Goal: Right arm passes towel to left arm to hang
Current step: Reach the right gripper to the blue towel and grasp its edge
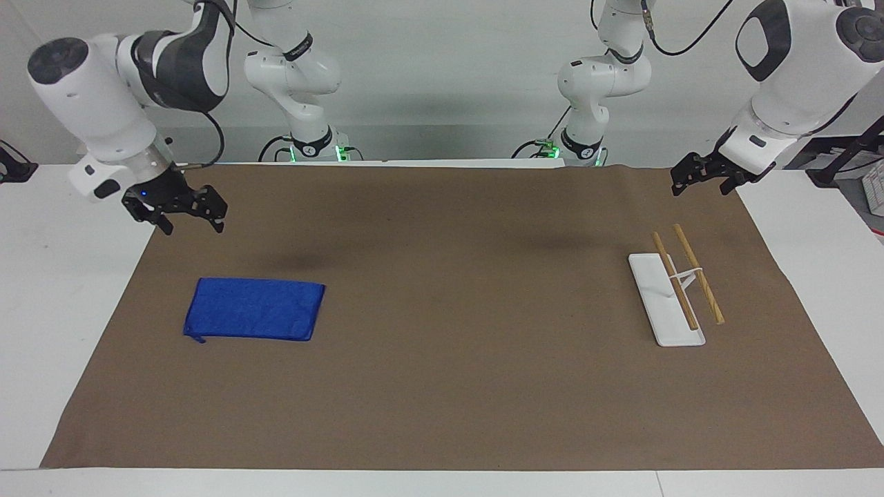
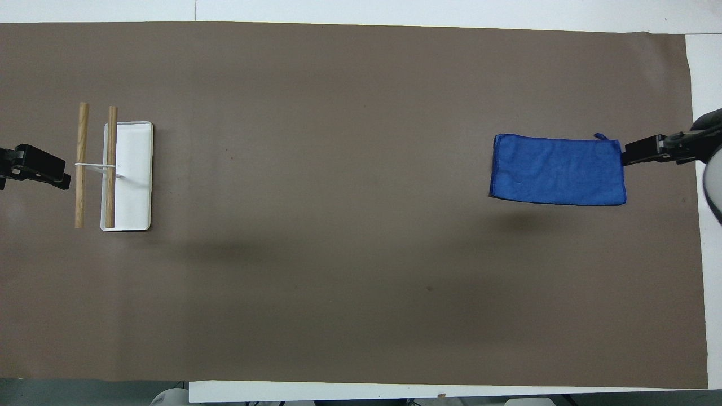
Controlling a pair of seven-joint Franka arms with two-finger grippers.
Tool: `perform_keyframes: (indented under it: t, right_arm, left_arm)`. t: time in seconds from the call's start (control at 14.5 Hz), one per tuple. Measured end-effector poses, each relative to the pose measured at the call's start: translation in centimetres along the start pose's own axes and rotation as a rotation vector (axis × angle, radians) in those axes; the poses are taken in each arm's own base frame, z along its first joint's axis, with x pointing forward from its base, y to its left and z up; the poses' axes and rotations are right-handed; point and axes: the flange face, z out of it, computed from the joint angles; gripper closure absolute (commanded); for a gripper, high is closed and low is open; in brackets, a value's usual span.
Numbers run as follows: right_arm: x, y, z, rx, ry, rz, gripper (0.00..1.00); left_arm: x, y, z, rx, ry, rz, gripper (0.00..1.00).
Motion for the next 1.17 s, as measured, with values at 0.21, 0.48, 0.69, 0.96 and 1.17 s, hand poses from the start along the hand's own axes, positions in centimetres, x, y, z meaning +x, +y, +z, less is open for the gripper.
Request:
perform_keyframes:
  t: [0.21,0.48,0.69,0.96,1.17]
  right_arm:
    - [0.8,0.1,7.4,-0.009,0.029,-0.028,0.0]
    - [0.0,0.2,16.2,-0.018,0.04,-0.056,0.0]
    - [-0.1,0.2,18.6,-0.018,0.024,-0.076,0.01]
    - [0.0,0.2,19.1,-0.018,0.023,-0.077,0.04]
    - [0.2,0.3,19.4,-0.023,0.043,-0.077,0.04]
  left_arm:
    - [0.0,0.0,0.0,0.0,0.0,0.0,0.0]
    - [0.0,0.0,0.0,0.0,0.0,0.0,0.0]
    - [0.0,0.0,0.0,0.0,0.0,0.0,0.0]
    - [0.0,0.0,0.0,0.0,0.0,0.0,0.0]
    - [0.0,0.0,0.0,0.0,0.0,0.0,0.0]
